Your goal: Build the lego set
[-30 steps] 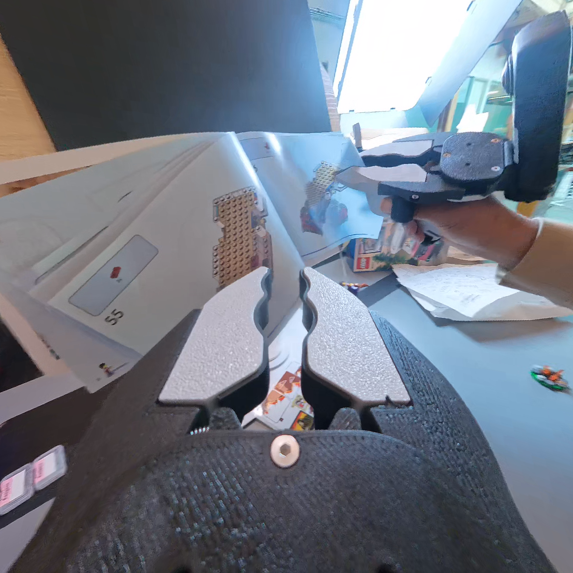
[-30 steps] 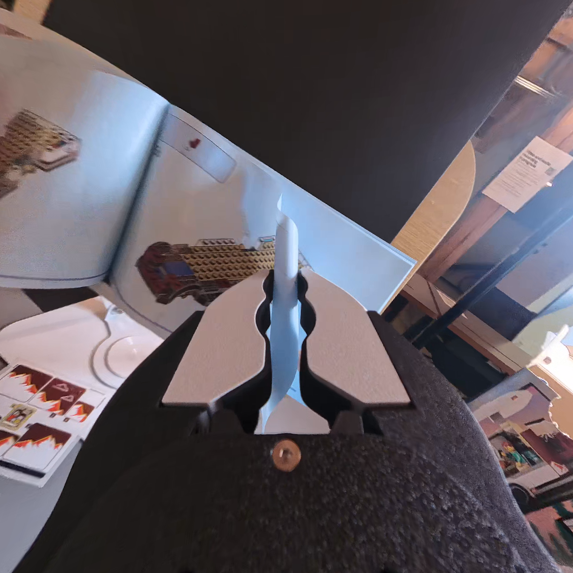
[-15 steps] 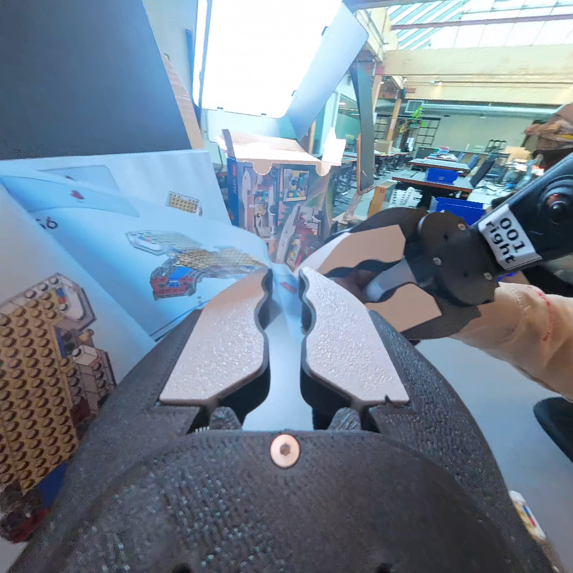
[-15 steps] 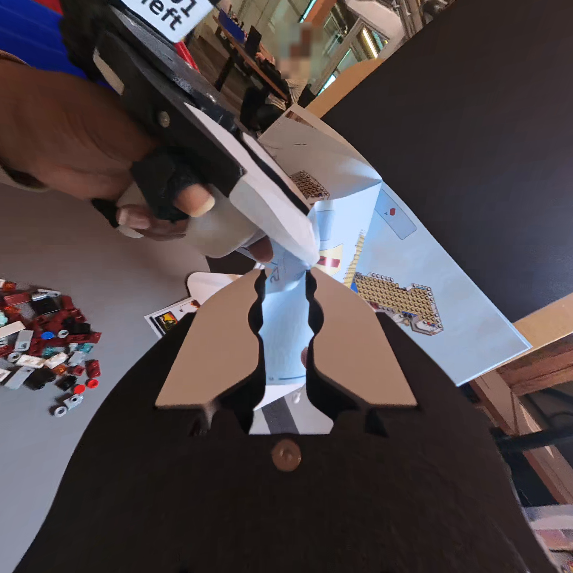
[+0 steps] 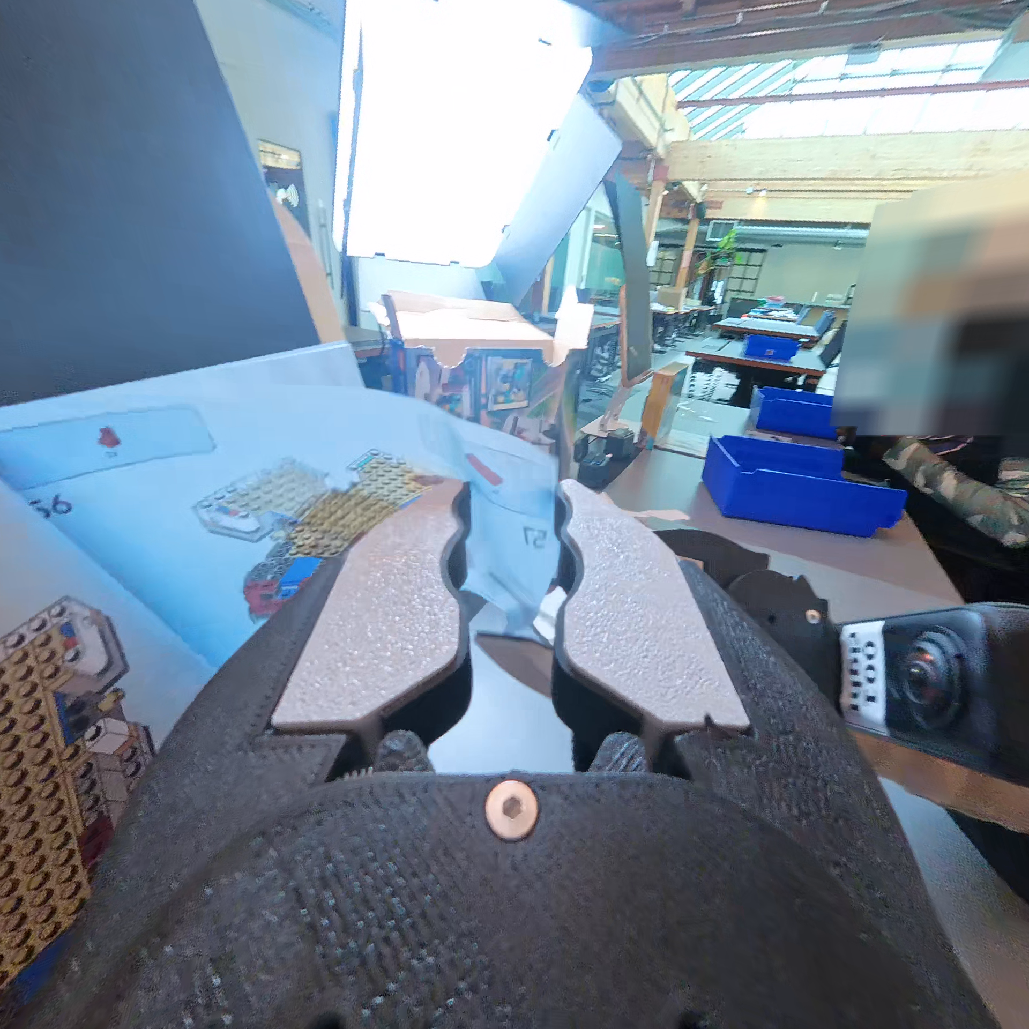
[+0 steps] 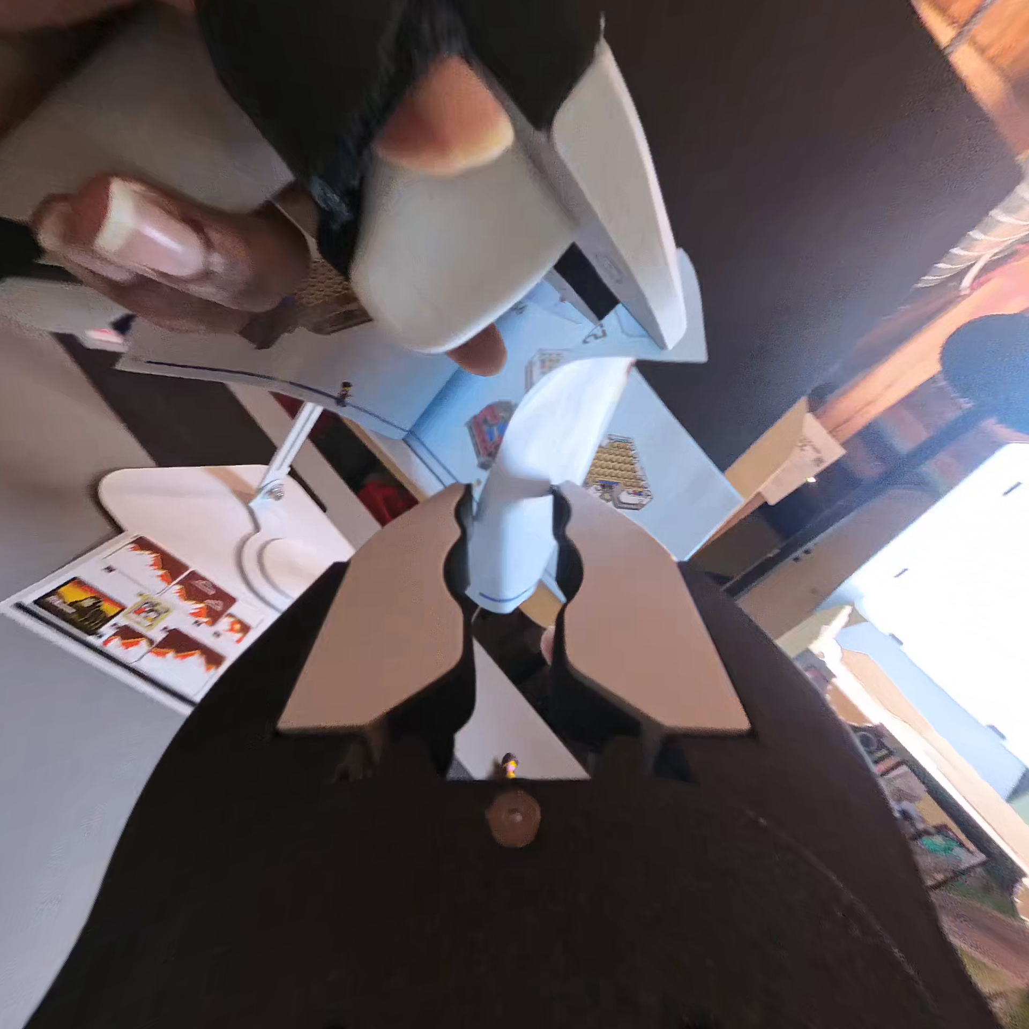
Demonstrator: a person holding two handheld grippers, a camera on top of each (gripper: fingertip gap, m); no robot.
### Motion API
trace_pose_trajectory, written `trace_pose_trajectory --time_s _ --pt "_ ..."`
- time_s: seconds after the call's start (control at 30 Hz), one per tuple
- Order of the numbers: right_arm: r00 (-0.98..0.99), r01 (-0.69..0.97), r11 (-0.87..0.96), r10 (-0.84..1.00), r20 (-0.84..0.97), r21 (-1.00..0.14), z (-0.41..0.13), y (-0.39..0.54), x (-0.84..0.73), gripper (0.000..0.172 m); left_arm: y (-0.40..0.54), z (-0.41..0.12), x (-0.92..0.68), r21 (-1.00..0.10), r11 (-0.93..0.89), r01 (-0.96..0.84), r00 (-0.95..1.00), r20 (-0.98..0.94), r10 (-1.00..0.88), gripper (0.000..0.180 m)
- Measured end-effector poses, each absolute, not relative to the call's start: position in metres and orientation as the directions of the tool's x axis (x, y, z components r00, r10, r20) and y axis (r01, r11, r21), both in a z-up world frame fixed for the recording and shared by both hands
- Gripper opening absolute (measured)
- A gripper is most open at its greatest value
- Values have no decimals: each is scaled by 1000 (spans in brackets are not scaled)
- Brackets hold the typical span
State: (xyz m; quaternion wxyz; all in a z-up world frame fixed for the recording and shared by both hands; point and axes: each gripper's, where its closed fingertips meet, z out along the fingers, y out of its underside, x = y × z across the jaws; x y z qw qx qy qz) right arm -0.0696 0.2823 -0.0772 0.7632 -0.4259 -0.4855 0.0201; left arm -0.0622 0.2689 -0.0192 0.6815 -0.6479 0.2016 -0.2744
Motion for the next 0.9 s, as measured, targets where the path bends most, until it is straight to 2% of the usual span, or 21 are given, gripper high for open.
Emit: trace_pose_trajectory --time_s 0.07,0.17,0.3,0.43,0.57,0.77,0.8,0.9 --pt "556 368 638 433 710 -677 -70 284 -64 10 256 -7 -70 -992 45 120 764 63 -642 34" --pt "574 308 600 501 647 -738 -62 290 -56 0 238 -3 -111 -992 78 104 835 44 -549 28" --pt "536 229 486 661 526 -844 -53 295 -51 0 232 -73 -163 -991 -130 21 913 72 -401 28" --pt "493 179 342 780 385 -922 -45 298 -53 0 236 -117 -167 -982 -186 -41 917 37 -398 27" --pt "491 183 277 806 332 -943 -41 315 -52 0 264 -108 -151 -979 -158 -129 915 -56 -399 22" --pt "488 190 186 834 257 -964 -39 349 -41 0 316 -92 -196 -940 -253 -230 963 -182 -200 9" --pt "496 195 175 831 251 -965 -41 357 -37 0 319 -90 -203 -934 -252 -255 960 -212 -185 2" --pt "491 173 130 848 200 -976 -47 374 -31 0 326 -80 -210 -928 -213 -306 945 -269 -189 0"
